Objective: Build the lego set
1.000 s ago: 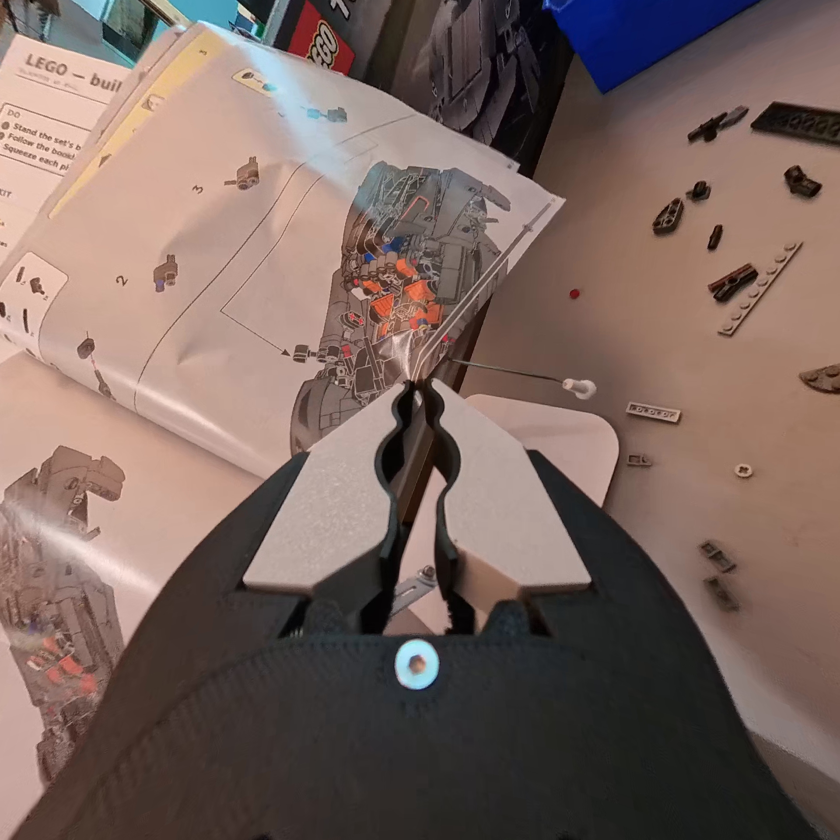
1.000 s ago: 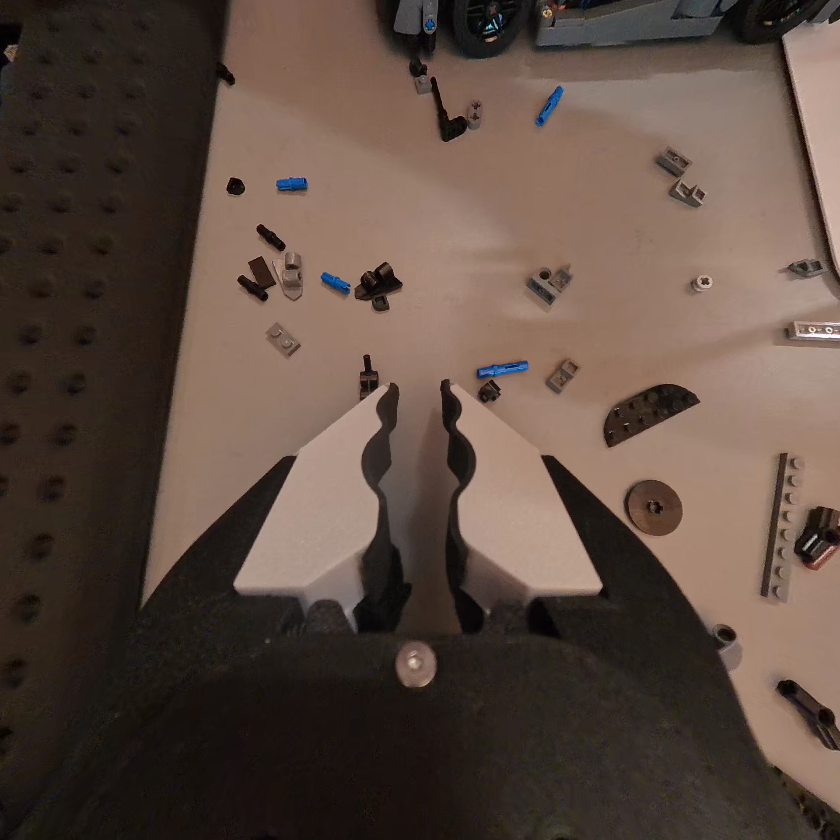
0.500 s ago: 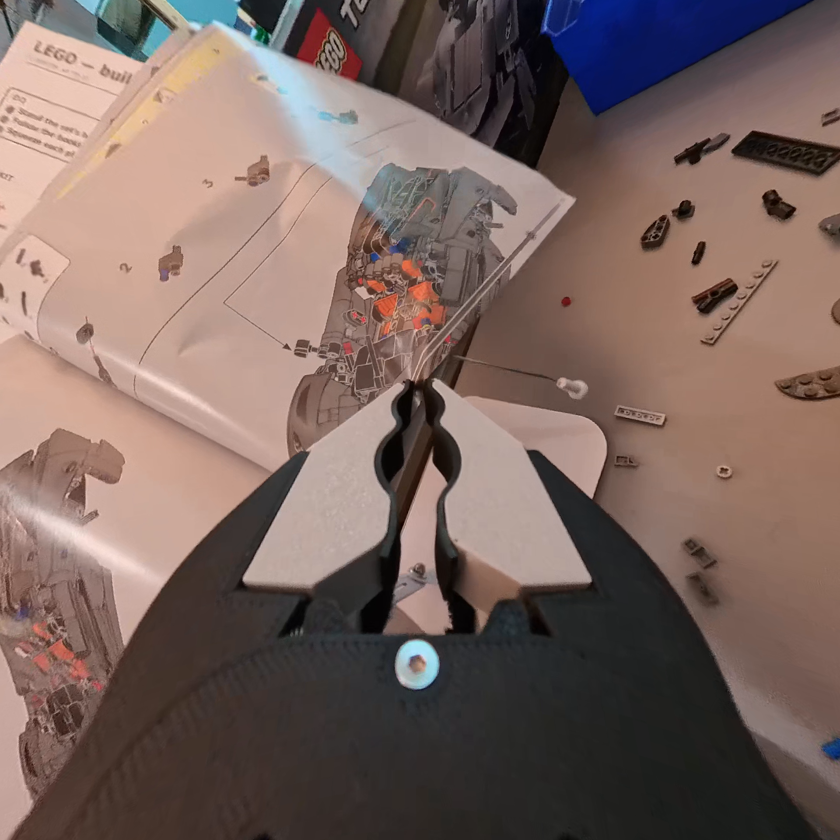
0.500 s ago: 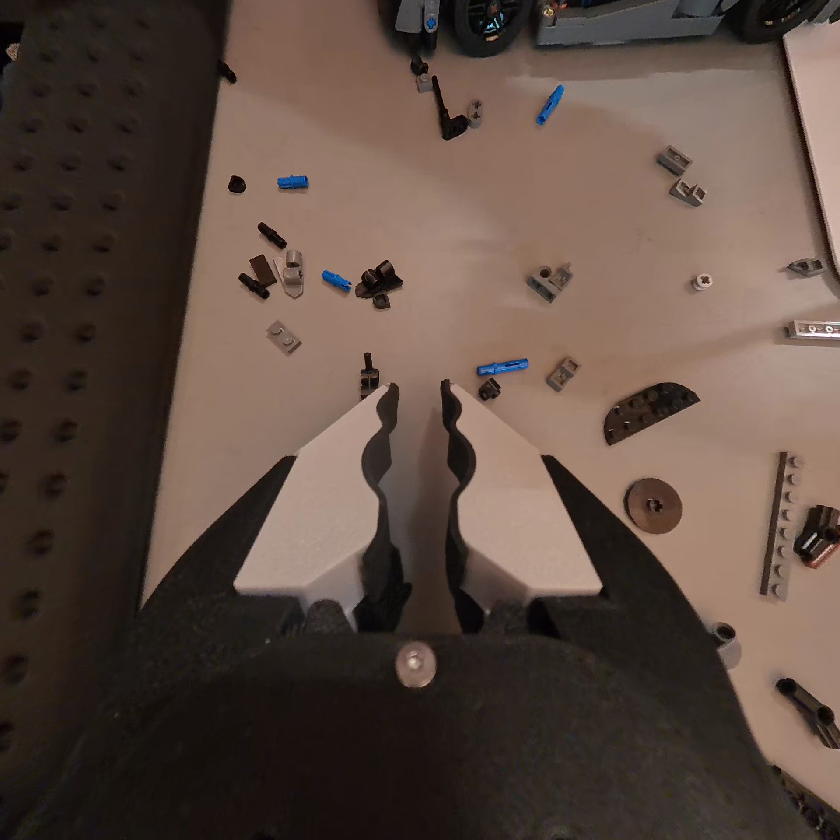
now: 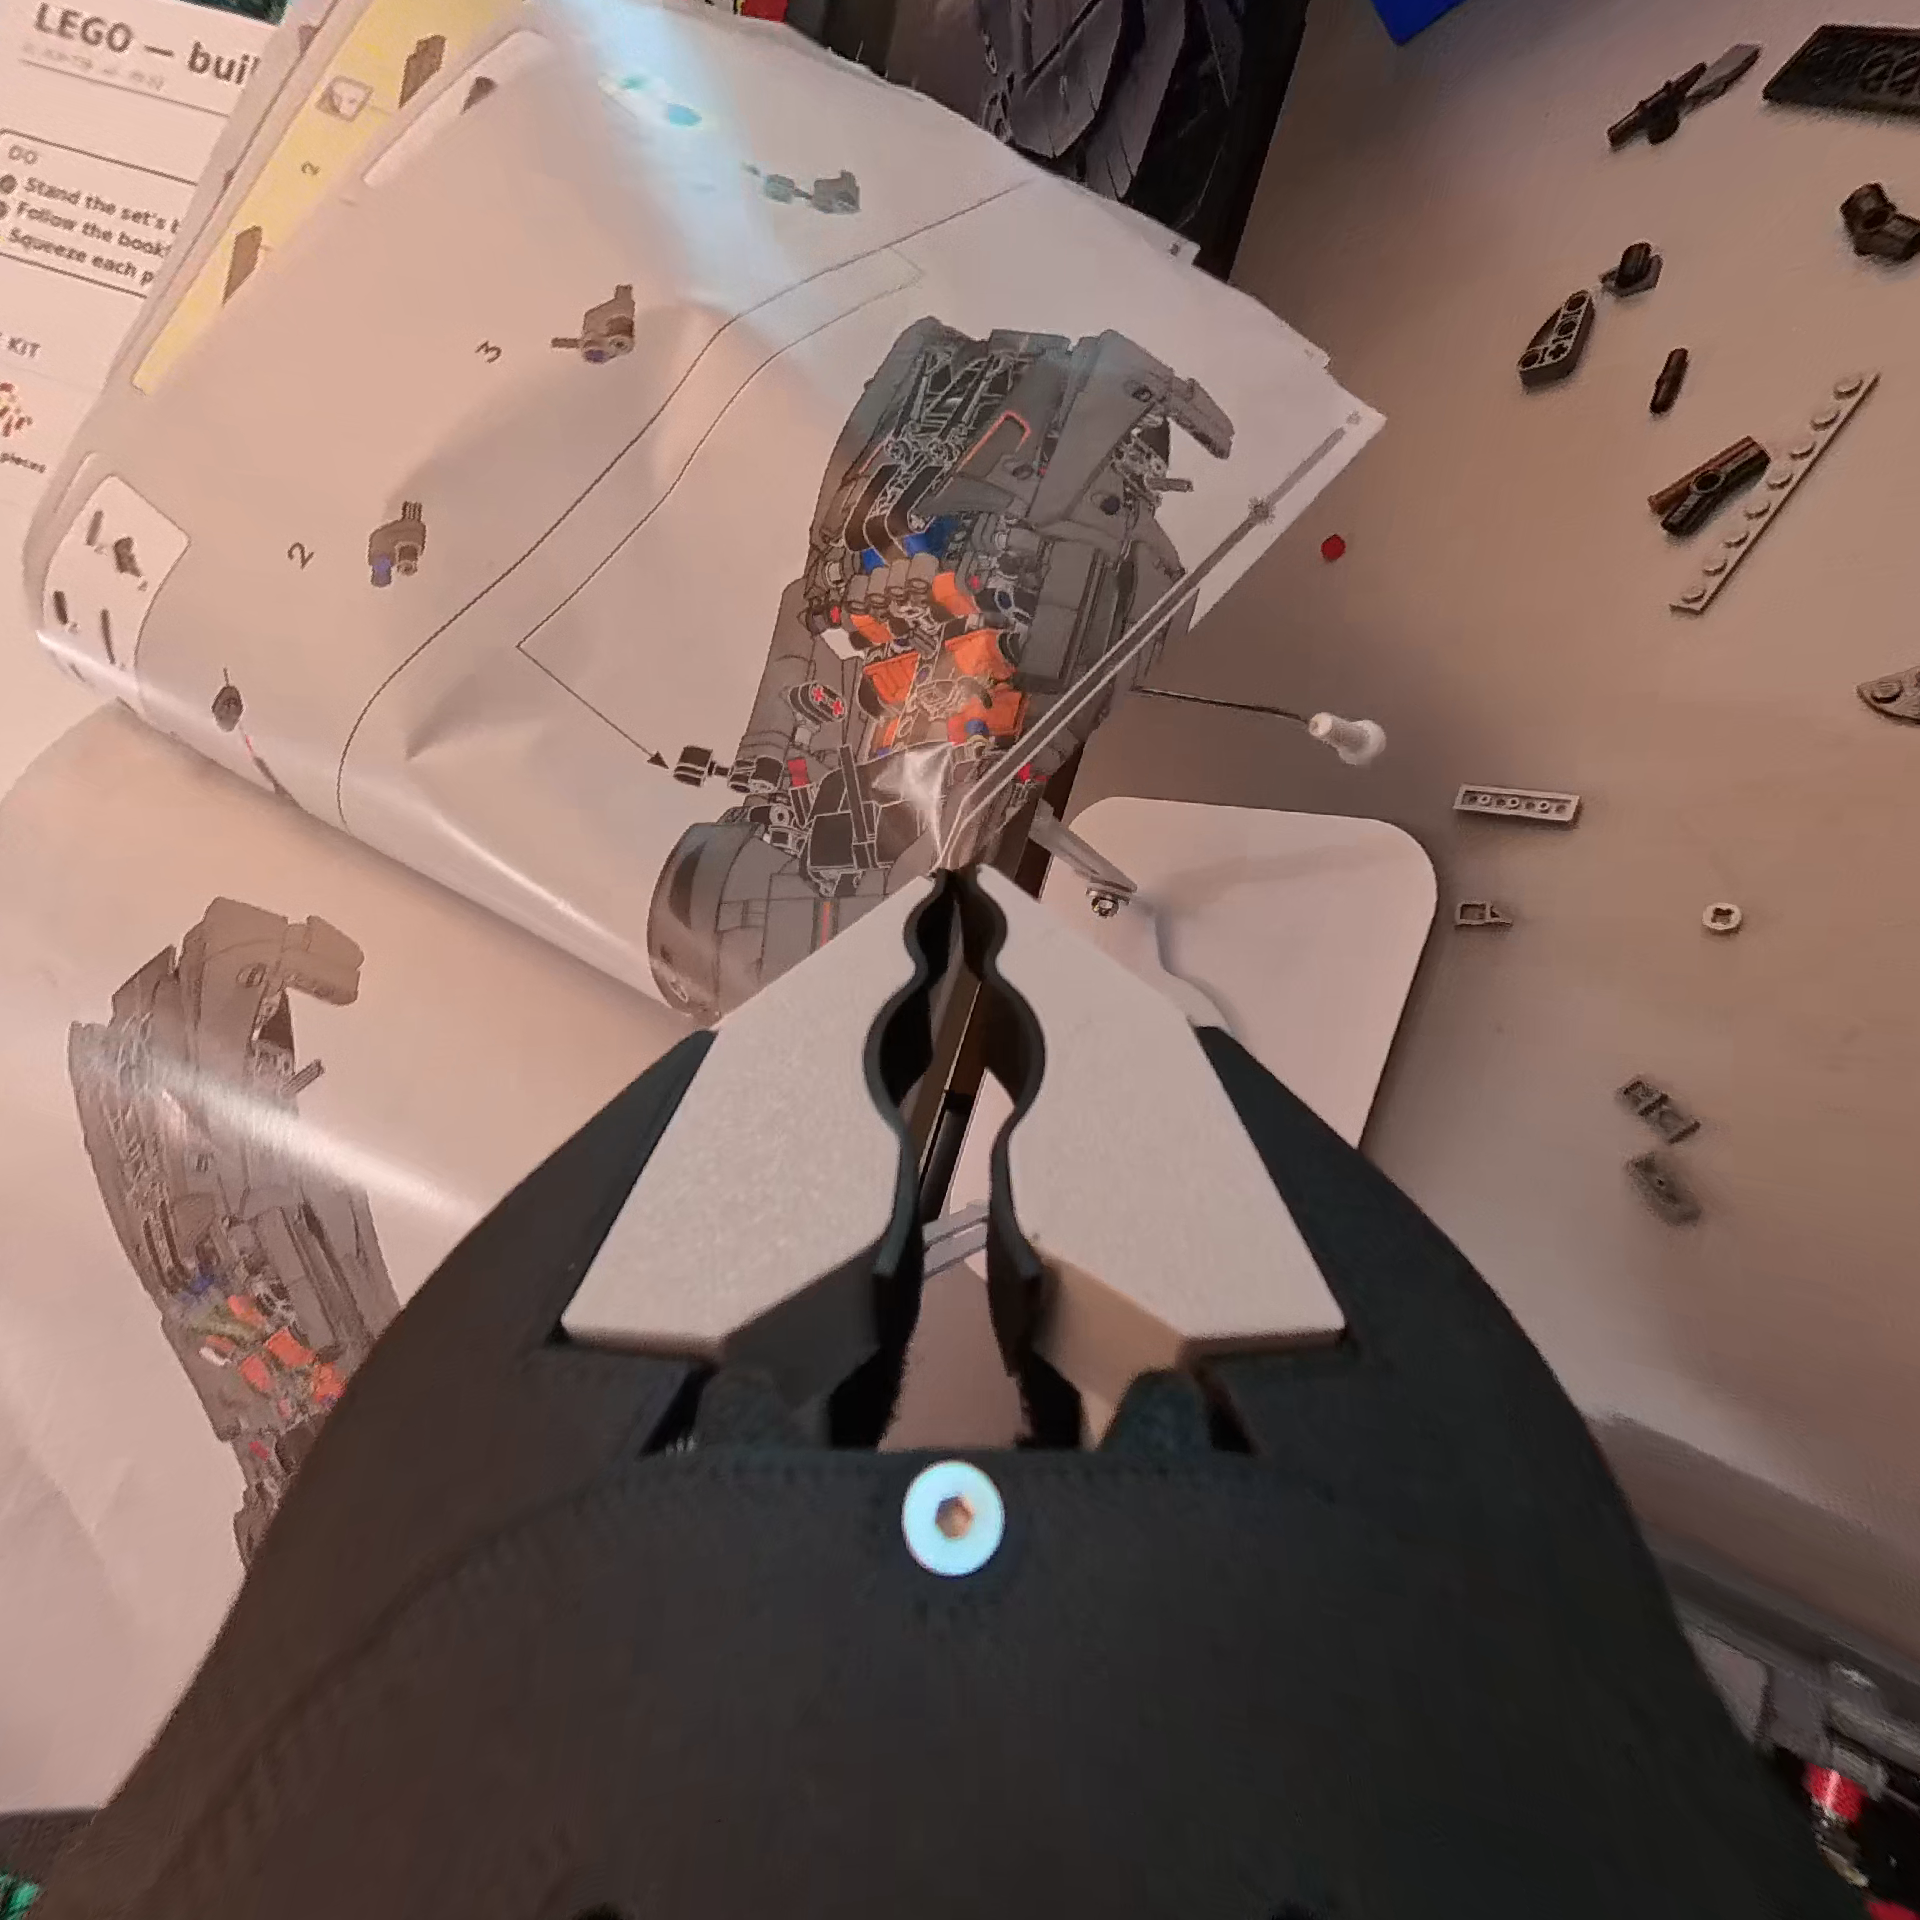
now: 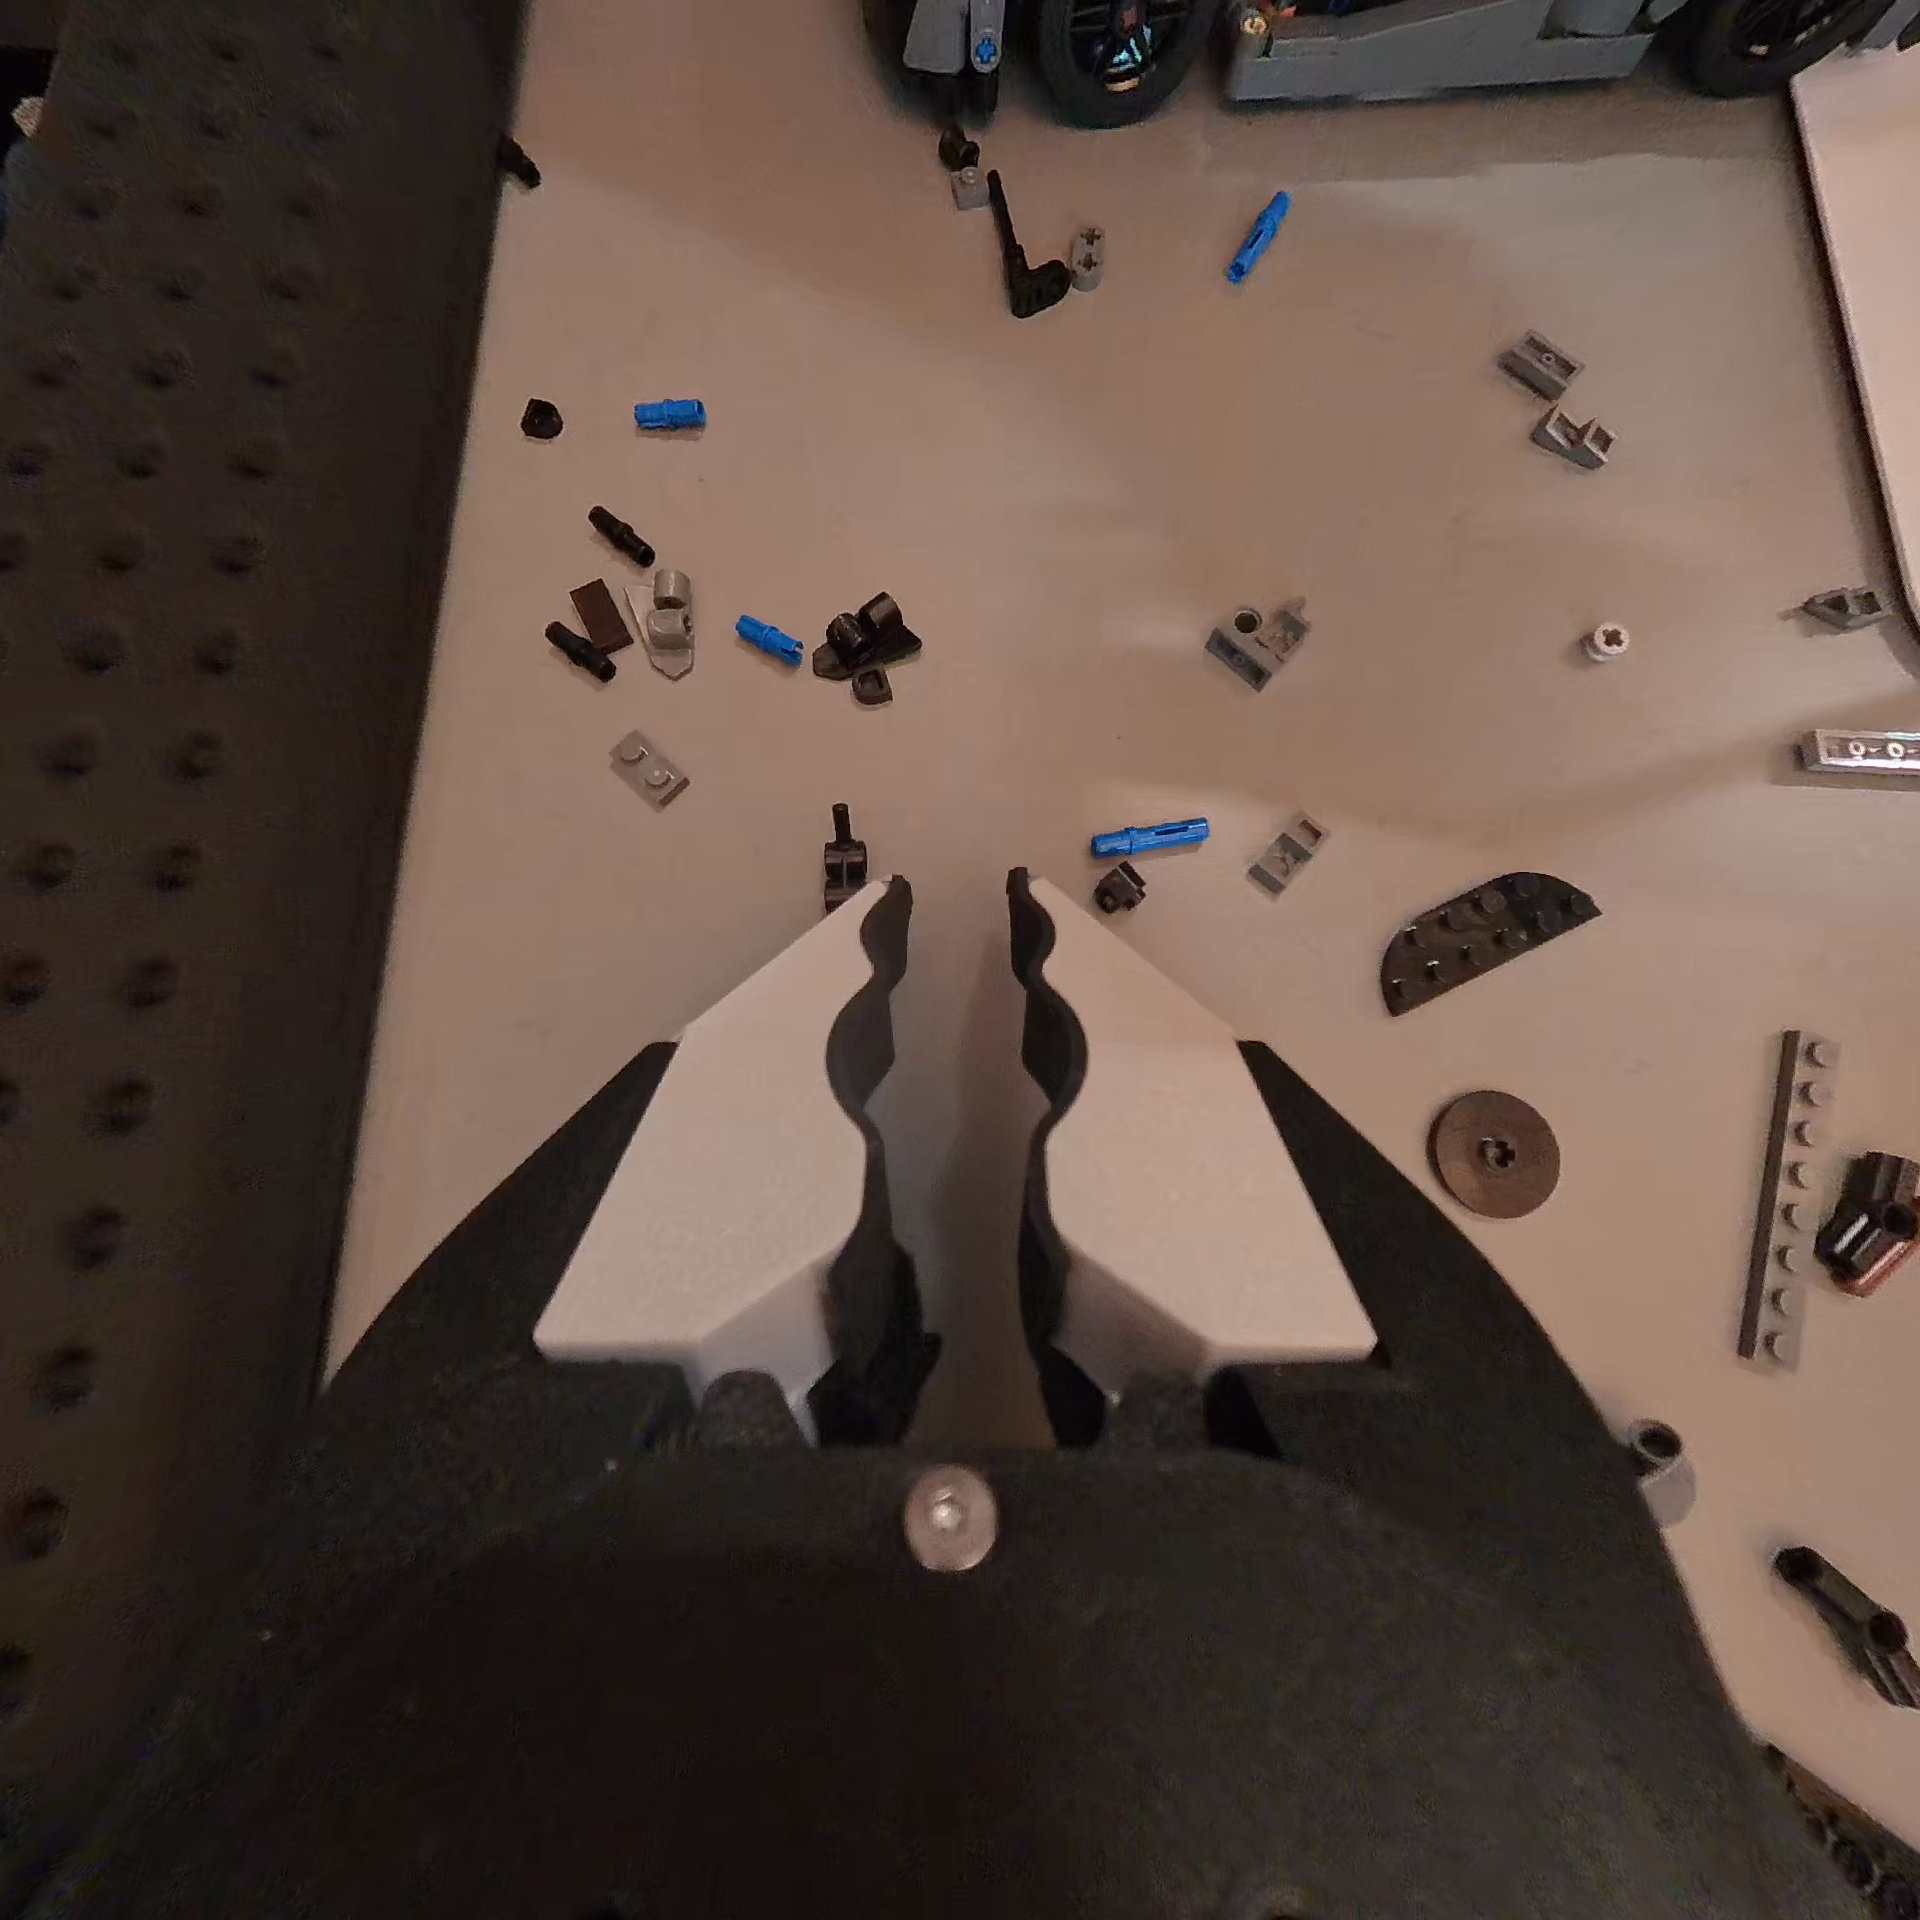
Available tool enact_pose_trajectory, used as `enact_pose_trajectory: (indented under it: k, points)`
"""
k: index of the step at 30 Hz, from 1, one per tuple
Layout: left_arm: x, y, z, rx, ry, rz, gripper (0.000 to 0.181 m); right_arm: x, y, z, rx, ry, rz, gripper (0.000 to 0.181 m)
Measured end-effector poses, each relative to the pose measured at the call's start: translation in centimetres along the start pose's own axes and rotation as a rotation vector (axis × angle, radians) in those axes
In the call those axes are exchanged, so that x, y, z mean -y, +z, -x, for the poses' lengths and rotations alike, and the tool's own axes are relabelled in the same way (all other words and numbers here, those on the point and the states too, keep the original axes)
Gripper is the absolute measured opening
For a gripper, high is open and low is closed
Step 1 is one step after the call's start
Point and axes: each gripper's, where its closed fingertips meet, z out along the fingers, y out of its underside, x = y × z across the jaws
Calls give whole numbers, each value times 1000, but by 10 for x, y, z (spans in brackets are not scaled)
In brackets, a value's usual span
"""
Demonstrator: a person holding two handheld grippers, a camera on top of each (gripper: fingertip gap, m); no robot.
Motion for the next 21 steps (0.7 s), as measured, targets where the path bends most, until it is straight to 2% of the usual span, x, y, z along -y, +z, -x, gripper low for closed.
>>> enact_pose_trajectory:
  k: [10,15,21]
  points:
    - [2,-25,9,28,-135,-124,0,0,0,0,-1,-1,0,17]
    - [-3,-52,27,132,-249,-236,0,0,0,0,-1,-2,1,17]
    - [-34,-79,50,217,-496,-331,0,0,-1,0,-1,-3,0,17]
